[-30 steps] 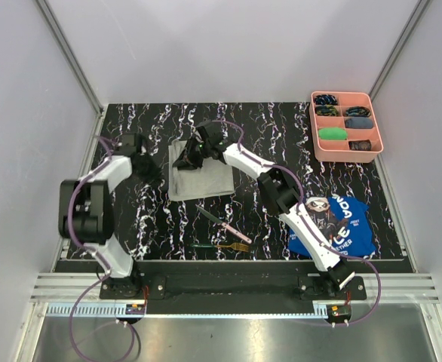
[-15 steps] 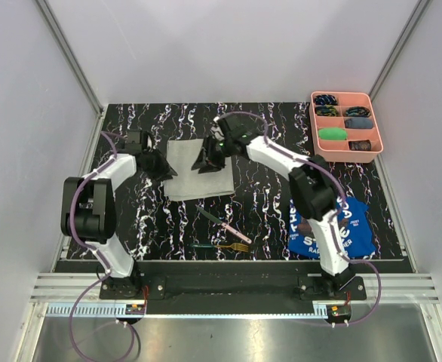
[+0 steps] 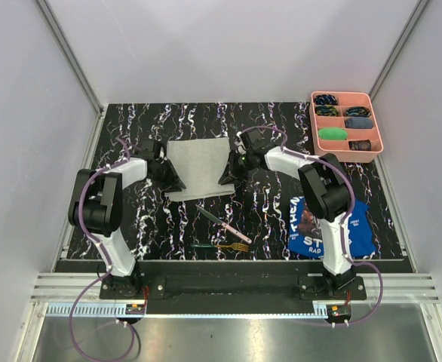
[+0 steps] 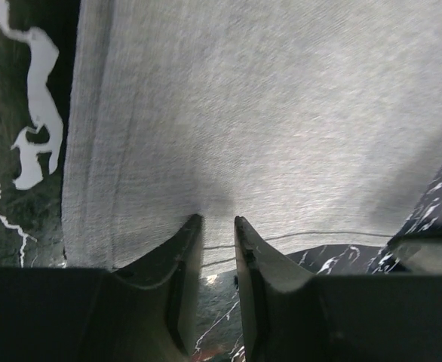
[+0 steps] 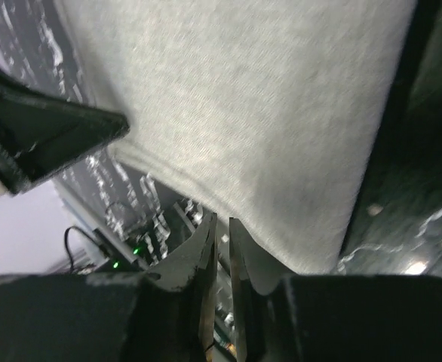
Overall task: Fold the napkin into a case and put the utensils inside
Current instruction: Fold the rectangle-folded napkin at the center of the board, then smooth out the square-folded napkin at the center of the board.
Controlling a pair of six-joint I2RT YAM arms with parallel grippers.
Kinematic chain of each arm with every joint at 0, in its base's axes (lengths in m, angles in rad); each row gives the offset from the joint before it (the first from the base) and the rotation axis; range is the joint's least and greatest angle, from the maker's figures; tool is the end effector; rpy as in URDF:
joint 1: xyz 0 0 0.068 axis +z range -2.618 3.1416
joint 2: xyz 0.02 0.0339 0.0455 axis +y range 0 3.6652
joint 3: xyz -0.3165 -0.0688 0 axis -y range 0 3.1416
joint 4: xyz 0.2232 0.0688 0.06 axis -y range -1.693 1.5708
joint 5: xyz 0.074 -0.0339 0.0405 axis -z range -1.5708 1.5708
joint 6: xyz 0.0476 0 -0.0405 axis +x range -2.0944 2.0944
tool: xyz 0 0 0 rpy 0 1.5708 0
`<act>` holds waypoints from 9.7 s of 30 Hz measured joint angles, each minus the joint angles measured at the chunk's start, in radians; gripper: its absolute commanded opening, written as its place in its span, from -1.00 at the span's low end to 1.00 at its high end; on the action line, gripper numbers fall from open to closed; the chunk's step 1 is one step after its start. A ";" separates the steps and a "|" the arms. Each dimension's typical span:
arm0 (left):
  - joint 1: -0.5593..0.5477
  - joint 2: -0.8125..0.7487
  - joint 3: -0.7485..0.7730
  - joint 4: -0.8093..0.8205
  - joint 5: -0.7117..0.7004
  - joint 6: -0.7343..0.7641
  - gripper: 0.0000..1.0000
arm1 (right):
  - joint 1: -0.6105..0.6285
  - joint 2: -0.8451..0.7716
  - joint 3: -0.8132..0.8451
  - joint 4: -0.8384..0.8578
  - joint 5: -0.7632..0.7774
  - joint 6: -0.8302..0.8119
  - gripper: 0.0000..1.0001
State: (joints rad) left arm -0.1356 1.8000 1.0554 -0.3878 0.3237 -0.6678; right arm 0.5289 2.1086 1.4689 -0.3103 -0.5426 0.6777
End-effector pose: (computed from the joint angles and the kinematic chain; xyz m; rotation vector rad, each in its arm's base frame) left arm 0.3420 -0.0619 0.2067 -0.6356 2.7179 -0.6622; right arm 0.3880 0.2552 0.2069 -0.0398 2.7262 1.1163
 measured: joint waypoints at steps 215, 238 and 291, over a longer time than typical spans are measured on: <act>0.157 0.202 0.362 0.233 0.232 -0.146 -1.00 | 0.051 0.075 0.003 0.312 0.089 0.297 -0.95; 0.157 0.133 0.276 0.121 0.174 -0.077 -1.00 | 0.079 0.075 -0.048 0.264 0.170 0.325 -0.35; 0.152 0.030 0.219 0.145 0.151 -0.119 -1.00 | -0.066 -0.088 -0.033 0.232 0.260 0.280 -1.00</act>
State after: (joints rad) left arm 0.0162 1.8297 1.2743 -0.2428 0.4747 -0.7868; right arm 0.4629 2.0209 1.4357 -0.0788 -0.2825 0.9577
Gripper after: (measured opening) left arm 0.016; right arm 0.014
